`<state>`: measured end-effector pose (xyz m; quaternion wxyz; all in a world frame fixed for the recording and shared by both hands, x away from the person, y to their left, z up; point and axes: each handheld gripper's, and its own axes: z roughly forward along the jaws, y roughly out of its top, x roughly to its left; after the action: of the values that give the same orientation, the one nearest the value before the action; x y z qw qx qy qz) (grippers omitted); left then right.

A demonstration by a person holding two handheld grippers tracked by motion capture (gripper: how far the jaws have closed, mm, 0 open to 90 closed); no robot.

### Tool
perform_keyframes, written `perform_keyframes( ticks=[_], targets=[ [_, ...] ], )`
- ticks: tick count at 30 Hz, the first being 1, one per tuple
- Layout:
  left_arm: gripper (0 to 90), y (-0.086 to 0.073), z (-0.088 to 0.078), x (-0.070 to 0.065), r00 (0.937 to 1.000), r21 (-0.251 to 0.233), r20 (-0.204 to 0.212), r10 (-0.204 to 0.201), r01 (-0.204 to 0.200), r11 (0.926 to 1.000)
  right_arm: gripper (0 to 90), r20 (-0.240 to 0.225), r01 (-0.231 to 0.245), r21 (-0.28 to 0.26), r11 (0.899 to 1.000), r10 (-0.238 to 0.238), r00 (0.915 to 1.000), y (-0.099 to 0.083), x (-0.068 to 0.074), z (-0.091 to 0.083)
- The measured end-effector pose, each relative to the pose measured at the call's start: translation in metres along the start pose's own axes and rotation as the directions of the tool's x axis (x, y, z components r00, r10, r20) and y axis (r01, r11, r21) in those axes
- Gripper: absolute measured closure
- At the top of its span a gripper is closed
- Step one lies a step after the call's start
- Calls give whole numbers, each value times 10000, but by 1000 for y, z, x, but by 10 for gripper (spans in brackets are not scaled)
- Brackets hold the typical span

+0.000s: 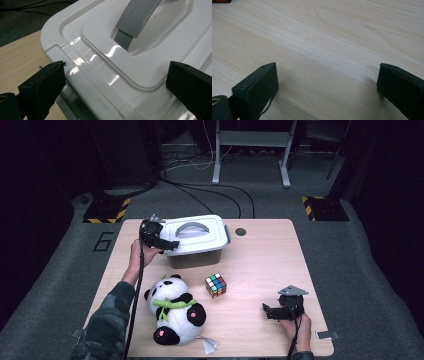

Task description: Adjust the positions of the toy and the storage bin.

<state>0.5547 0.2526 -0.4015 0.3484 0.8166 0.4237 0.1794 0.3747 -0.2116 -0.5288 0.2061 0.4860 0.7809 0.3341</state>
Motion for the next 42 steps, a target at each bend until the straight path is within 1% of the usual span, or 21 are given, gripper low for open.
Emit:
perform_keyframes(
  ticks=[1, 7, 10, 12, 14, 17, 20, 22, 24, 25, 27, 28, 29, 30, 31, 34, 35, 37, 38, 40, 42],
  targets=[
    [25, 1, 1, -2, 10000, -42, 10, -82, 82, 10000, 29, 1, 3, 0, 10000, -3, 10000, 0, 0, 0],
    [25, 6, 6, -9, 9999, -26, 125, 116, -116, 9999, 29, 1, 0, 1, 10000, 0, 10000, 0, 0, 0],
    [27, 7, 5, -10, 9998, -33, 159, 126, -125, 9999, 29, 2, -1, 1, 10000, 1, 10000, 0, 0, 0],
    [1, 7, 2, -11, 9999, -76, 49, 126, -125, 9999, 30, 0, 49, 18, 10000, -49, 10000, 0, -1, 0],
    [1, 7, -7, -12, 9998, -372, 196, -42, 49, 9993, 30, 8, 21, -6, 10000, -21, 10000, 0, 0, 0],
    [0, 4, -25, -10, 9997, -510, 225, 97, -86, 9987, 35, 2, 26, 17, 10000, -26, 10000, 1, -1, 0],
    [0, -4, -42, -7, 9999, -690, 110, 95, -87, 9976, 35, 22, 42, 65, 10000, -42, 10000, 1, -1, 0],
    [0, -16, -55, -2, 10000, -933, -28, -89, 86, 9956, 34, 109, 65, 74, 10000, -66, 9999, 2, -2, 0],
    [0, -30, -65, 2, 9995, -975, -284, -106, 78, 9952, 34, -12, -99, 72, 9999, 99, 10000, 4, -3, -1],
    [0, -37, -69, 4, 9990, -968, -407, -203, 163, 9952, 35, -64, -184, 20, 9998, 184, 9998, 7, -2, -2],
    [0, -54, -74, 7, 9972, -955, -713, -243, 174, 9953, 45, -167, -183, 18, 9998, 183, 9997, 17, -1, -3],
    [0, -61, -76, 8, 9965, -952, -794, -262, 186, 9953, 45, -167, -183, 18, 9998, 183, 9997, 17, -1, -3],
    [0, -73, -78, 10, 9951, -921, -940, -299, 212, 9955, 51, -182, -229, -22, 9997, 229, 9996, 20, 0, -3],
    [0, -80, -79, 11, 9939, -925, -1044, -340, 243, 9954, 57, -204, -167, -69, 9998, 165, 9997, 25, 1, -2],
    [0, -91, -80, 12, 9923, -914, -1167, -404, 298, 9954, 60, -272, -120, -85, 9999, 118, 9996, 28, 2, -2],
    [0, -120, -81, 15, 9877, -894, -1394, -713, 592, 9942, 61, -466, -92, -94, 9999, 87, 9989, 40, 4, 0],
    [0, -132, -80, 17, 9846, -885, -1496, -903, 776, 9930, 61, -524, -136, -120, 9998, 129, 9985, 44, 5, 0],
    [0, -148, -79, 19, 9798, -872, -1623, -1169, 1038, 9908, 63, -741, -170, -211, 9996, 154, 9971, 52, 7, 1],
    [0, -157, -78, 21, 9767, -806, -1668, -1347, 1226, 9892, 65, -795, -166, -273, 9995, 144, 9967, 56, 8, 1],
    [0, -172, -74, 23, 9739, -765, -1650, -1558, 1449, 9865, 77, -811, -29, -387, 9992, -2, 9967, 67, 11, 4],
    [0, -189, -68, 24, 9710, -571, -1720, -1662, 1586, 9857, 84, -831, -77, -392, 9992, 44, 9965, 71, 12, 5]
  ],
)
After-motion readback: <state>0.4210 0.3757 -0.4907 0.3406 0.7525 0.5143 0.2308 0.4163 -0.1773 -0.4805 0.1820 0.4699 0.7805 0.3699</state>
